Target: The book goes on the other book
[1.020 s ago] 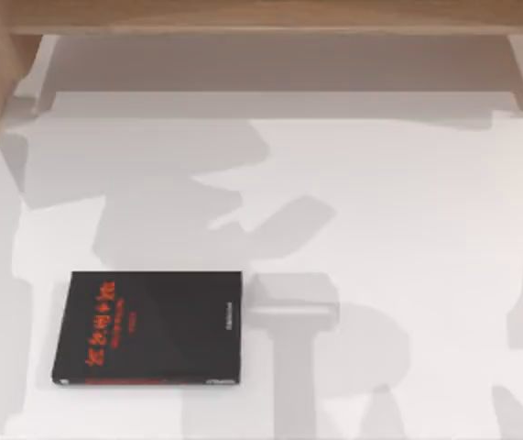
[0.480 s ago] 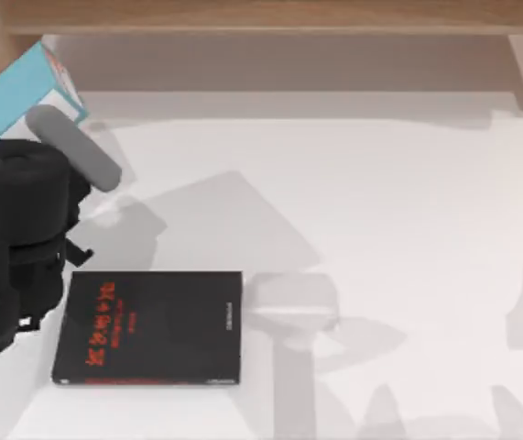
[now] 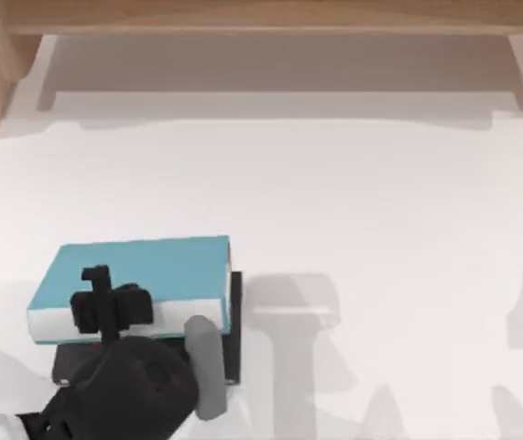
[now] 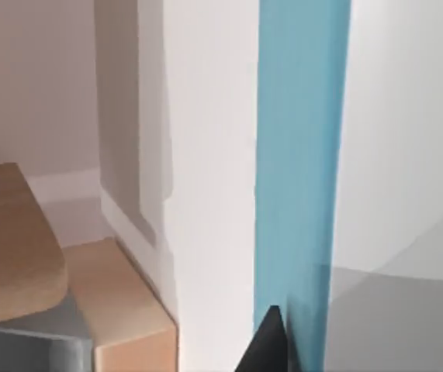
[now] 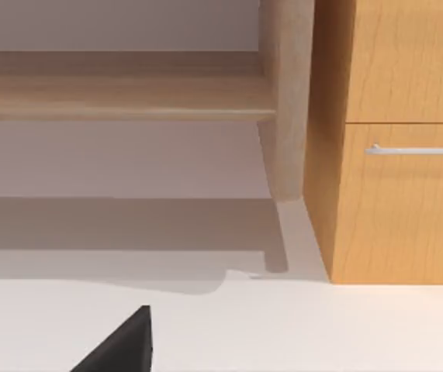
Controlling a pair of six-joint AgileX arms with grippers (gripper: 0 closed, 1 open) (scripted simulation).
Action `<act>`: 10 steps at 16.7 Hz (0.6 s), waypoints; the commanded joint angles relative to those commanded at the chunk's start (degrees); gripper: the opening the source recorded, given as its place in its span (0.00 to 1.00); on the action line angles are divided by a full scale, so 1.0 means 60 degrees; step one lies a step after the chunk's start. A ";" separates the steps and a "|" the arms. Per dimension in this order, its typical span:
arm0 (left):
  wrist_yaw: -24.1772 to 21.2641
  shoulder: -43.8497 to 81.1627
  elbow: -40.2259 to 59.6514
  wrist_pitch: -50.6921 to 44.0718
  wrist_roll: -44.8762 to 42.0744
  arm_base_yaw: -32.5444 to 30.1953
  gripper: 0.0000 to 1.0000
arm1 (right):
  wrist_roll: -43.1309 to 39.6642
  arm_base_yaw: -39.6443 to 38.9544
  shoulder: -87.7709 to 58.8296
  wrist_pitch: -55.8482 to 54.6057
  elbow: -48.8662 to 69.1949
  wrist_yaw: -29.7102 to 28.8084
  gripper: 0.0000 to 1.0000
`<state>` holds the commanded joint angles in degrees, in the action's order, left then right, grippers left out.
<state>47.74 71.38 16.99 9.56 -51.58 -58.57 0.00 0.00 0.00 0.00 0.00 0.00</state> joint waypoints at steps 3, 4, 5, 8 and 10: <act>-0.0042 0.0084 -0.0130 -0.0125 -0.0060 -0.0315 0.00 | 0.0000 0.0000 0.0000 0.0000 0.0000 0.0000 1.00; -0.0042 0.0084 -0.0130 -0.0125 -0.0060 -0.0315 0.00 | 0.0000 0.0000 0.0000 0.0000 0.0000 0.0000 1.00; -0.0042 0.0084 -0.0130 -0.0125 -0.0060 -0.0315 0.00 | 0.0000 0.0000 0.0000 0.0000 0.0000 0.0000 1.00; -0.0047 0.0086 -0.0115 -0.0073 -0.0080 -0.0266 0.00 | 0.0000 0.0000 0.0000 0.0000 0.0000 0.0000 1.00; -0.0122 0.0203 -0.0132 0.0116 -0.0193 -0.0180 0.00 | 0.0000 0.0000 0.0000 0.0000 0.0000 0.0000 1.00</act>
<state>47.01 72.60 16.19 10.26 -52.74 -59.65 0.00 0.00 0.00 0.00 0.00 0.00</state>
